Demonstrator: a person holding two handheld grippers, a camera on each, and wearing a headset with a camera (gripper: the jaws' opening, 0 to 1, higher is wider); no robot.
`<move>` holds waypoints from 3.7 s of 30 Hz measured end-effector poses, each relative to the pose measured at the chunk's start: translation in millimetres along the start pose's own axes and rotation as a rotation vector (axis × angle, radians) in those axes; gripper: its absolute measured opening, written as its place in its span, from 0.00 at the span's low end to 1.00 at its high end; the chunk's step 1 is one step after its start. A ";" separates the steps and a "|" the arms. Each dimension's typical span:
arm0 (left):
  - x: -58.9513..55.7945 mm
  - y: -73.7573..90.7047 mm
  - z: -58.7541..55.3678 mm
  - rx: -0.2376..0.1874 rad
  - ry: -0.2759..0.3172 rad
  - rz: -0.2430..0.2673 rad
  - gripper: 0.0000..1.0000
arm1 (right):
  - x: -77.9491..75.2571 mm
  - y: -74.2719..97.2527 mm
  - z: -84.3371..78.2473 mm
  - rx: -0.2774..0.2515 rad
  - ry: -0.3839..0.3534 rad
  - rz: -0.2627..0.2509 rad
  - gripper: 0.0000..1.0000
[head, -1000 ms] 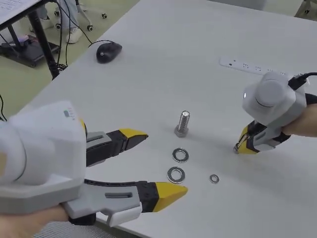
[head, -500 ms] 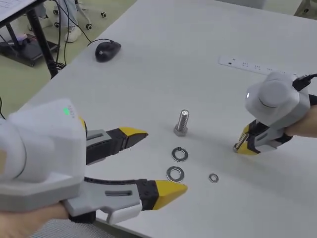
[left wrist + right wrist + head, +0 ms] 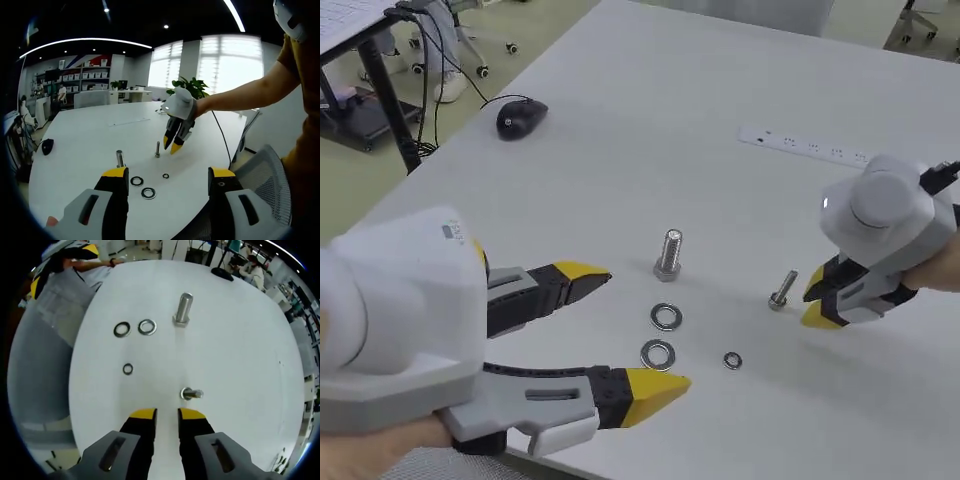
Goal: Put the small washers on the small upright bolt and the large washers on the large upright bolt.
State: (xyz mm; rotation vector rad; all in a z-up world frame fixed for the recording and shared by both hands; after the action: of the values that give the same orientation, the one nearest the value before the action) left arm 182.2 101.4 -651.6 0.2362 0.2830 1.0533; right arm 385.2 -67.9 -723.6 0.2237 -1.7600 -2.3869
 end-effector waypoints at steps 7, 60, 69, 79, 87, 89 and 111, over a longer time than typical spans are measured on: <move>-6.0 4.9 3.2 -0.011 -0.016 -0.007 0.63 | 22.8 -14.2 23.1 -0.016 0.056 0.056 0.17; -8.1 14.2 2.7 -0.037 -0.004 0.018 0.63 | 42.2 -50.9 48.0 0.067 0.167 0.103 0.12; -11.3 8.4 1.7 -0.029 -0.005 0.001 0.63 | 26.9 -20.2 28.5 0.062 0.118 0.076 0.12; -12.4 0.7 5.4 -0.038 -0.010 -0.018 0.63 | 1.6 19.6 0.6 0.073 0.043 -0.004 0.12; -12.9 -1.3 6.3 -0.040 -0.012 -0.022 0.63 | -8.8 29.2 12.2 0.054 0.042 -0.041 0.12; -13.1 -1.2 5.7 -0.038 -0.011 -0.021 0.63 | -11.1 28.9 15.3 0.051 0.045 -0.046 0.12; -12.4 -1.5 2.2 -0.031 0.008 -0.013 0.63 | -33.8 22.0 26.5 0.043 0.068 -0.064 0.12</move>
State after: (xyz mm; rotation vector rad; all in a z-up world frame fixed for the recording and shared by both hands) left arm 178.5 89.7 -648.6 0.2020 0.2747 1.0448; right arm 413.3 -42.1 -694.1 0.3679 -1.8002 -2.3566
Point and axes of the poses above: the centre of the closed fingertips' face, and the gripper's own axes: y roughly backward along the fingers, x roughly to its left, z roughly out of its top, the point moved 7 cm from there along y, roughly backward along the fingers, and after that the axes turned 3 degrees about z, right-handed, at the moved point
